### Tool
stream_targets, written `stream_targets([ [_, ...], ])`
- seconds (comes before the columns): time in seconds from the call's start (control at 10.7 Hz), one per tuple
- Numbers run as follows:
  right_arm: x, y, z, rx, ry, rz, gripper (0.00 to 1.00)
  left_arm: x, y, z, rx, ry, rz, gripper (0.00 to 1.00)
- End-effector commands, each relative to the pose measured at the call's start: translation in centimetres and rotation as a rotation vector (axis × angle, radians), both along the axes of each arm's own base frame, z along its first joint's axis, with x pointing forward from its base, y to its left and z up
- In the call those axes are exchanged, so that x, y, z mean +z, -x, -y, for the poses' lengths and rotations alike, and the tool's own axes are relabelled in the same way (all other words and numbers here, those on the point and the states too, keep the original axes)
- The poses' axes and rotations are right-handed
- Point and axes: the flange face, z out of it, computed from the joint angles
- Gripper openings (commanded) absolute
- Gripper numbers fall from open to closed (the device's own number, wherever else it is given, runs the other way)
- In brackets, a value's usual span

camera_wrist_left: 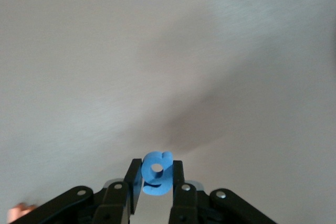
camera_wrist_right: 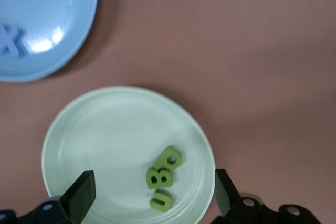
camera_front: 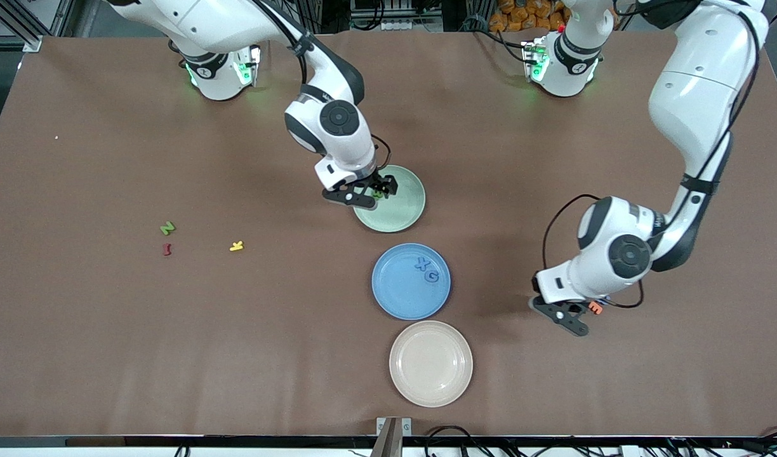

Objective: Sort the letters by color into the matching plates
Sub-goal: 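Carry g to the blue plate while the right gripper returns to yellow K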

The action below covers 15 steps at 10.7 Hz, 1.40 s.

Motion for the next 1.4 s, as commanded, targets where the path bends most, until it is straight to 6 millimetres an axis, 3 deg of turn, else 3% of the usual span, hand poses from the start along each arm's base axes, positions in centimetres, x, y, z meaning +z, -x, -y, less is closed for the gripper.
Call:
stream_targets([
  [0.0,4.5,-2.8,3.6,-0.053,-0.004,0.064,1.00,0.8,1.2,3.4,0.104,-0.004,-0.013,0.00],
  [0.19,6.5,-3.8,6.5,-0.009,-0.012,0.083,1.00,1.5,2.6,7.7,0.188,0.019,-0.018,0.00],
  [0.37,8.8,-4.3,12.4,0.091,-0.011,0.102,1.00,2.0,4.5,12.4,0.263,0.030,-0.023,0.00],
  [0.75,12.1,-5.5,22.3,0.305,0.007,0.040,1.00,3.0,8.4,21.9,0.390,0.068,-0.030,0.00],
  [0.94,11.8,-5.3,27.8,0.431,0.035,0.015,1.00,3.3,10.0,25.1,0.436,0.086,-0.036,0.00],
  [1.03,11.0,-5.5,31.3,0.478,0.035,0.001,1.00,3.2,10.6,26.2,0.451,0.091,-0.037,0.00],
  [1.22,9.9,-5.6,36.2,0.576,0.026,-0.013,1.00,3.2,11.2,27.8,0.479,0.100,-0.039,0.00],
  [1.31,8.9,-5.4,38.4,0.618,0.021,-0.017,1.00,3.4,11.3,28.1,0.512,0.104,-0.039,0.46],
])
